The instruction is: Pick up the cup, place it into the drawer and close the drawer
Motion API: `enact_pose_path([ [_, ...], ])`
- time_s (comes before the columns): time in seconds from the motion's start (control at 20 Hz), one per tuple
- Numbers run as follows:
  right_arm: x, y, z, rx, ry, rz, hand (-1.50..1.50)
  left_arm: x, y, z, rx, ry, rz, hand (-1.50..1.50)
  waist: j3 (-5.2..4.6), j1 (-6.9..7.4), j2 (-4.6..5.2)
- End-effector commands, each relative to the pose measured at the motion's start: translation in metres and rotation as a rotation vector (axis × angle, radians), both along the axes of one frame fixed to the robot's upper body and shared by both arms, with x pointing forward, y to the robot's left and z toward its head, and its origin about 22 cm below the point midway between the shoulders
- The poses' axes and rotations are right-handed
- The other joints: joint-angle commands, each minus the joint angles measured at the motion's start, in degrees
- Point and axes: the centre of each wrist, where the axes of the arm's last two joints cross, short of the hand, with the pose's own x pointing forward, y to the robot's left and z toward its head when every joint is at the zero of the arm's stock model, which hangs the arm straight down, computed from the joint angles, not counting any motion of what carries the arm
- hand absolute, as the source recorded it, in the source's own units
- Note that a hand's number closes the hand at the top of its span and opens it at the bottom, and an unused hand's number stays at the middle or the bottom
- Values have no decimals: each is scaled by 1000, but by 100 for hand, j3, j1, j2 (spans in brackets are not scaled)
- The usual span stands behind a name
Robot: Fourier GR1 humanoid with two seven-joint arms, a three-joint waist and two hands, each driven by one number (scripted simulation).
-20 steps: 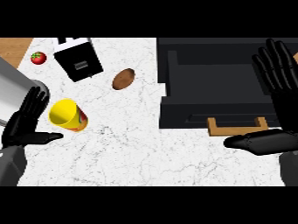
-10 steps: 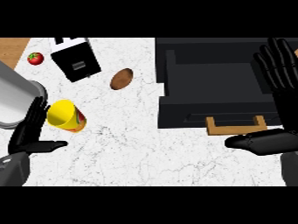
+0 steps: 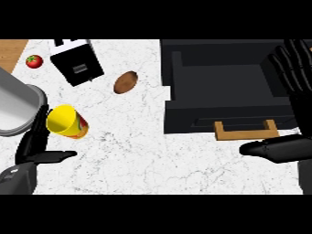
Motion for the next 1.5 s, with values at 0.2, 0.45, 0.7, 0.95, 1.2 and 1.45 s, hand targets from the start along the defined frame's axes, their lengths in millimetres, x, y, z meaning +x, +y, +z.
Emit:
enact_pose_path([
  [0.2, 8, 3, -1, 1, 2, 12, -150, 10, -6, 4, -60, -62, -67, -150, -7, -43, 24],
  [0.45, 10, -7, 9, -4, 0, -3, -150, 15, -18, 1, -80, -89, -81, -150, -4, -28, 18],
  [0.7, 13, -7, 5, 4, -3, 16, -150, 29, -28, 8, -196, -117, -183, 150, -9, -46, 44],
  [0.95, 8, -5, 14, -25, 12, -7, -150, 33, -52, 3, -57, -283, -84, 150, -4, -24, 4],
  [1.2, 11, -18, 2, -15, 4, 14, -150, 34, -45, 7, 47, -377, 27, 150, -2, -33, 28],
  [1.45, 2, -29, 4, -17, 14, -8, -150, 31, -77, -6, 14, -390, 197, 150, 10, 5, -21],
])
